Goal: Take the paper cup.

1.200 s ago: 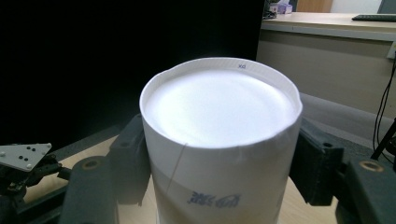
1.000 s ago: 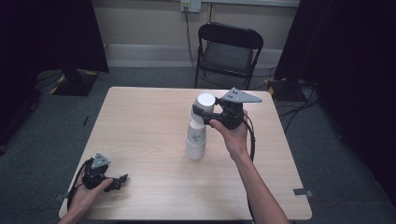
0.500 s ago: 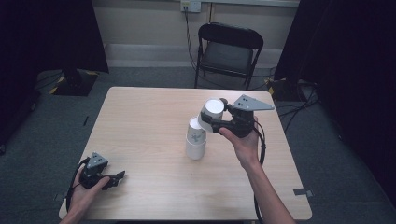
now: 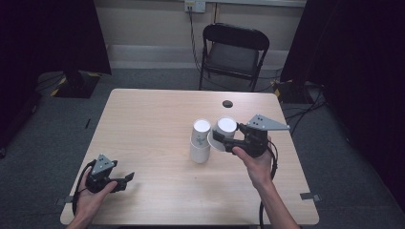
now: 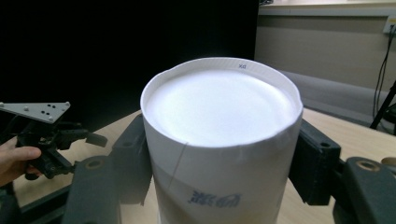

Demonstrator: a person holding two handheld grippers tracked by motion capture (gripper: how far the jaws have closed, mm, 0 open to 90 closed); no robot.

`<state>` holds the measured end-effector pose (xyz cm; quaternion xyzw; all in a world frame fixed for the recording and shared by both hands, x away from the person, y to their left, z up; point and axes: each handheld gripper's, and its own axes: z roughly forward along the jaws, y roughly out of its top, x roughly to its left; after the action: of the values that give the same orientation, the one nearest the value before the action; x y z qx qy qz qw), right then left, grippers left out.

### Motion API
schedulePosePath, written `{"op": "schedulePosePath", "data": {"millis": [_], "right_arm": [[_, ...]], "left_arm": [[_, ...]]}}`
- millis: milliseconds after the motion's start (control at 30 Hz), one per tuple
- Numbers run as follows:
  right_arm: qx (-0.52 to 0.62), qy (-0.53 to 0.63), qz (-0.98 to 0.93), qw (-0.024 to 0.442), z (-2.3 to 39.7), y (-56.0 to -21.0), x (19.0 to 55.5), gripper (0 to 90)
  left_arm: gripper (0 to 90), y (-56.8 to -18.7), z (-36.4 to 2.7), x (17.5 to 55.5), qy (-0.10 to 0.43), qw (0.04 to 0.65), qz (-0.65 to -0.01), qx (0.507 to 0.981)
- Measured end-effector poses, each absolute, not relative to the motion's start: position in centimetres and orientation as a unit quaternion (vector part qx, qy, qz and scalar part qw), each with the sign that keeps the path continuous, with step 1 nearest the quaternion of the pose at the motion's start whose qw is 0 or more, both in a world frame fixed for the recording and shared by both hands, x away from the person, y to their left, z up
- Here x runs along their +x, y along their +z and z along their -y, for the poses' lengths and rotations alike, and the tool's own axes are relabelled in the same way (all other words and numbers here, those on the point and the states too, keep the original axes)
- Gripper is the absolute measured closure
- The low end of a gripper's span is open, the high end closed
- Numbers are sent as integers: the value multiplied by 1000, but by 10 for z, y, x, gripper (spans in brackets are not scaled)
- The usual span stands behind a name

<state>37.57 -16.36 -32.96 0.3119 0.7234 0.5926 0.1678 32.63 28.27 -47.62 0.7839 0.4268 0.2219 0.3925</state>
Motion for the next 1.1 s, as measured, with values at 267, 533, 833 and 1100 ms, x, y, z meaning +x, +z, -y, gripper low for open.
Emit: {"op": "schedulePosePath", "data": {"millis": [267,533,833,1100], "right_arm": [[331,588,-723,149,171,-348,369,344],[349,584,-720,135,175,-362,359,344],[351,578,-729,104,163,-372,354,345],[337,577,-740,79,142,-379,346,346]], "left_arm": [[206,-465,-261,321,228,414,-385,793],[226,-457,-221,325,209,442,-328,808],[236,-431,-176,336,202,494,-282,797],[256,-432,-151,326,193,531,-260,784]]}}
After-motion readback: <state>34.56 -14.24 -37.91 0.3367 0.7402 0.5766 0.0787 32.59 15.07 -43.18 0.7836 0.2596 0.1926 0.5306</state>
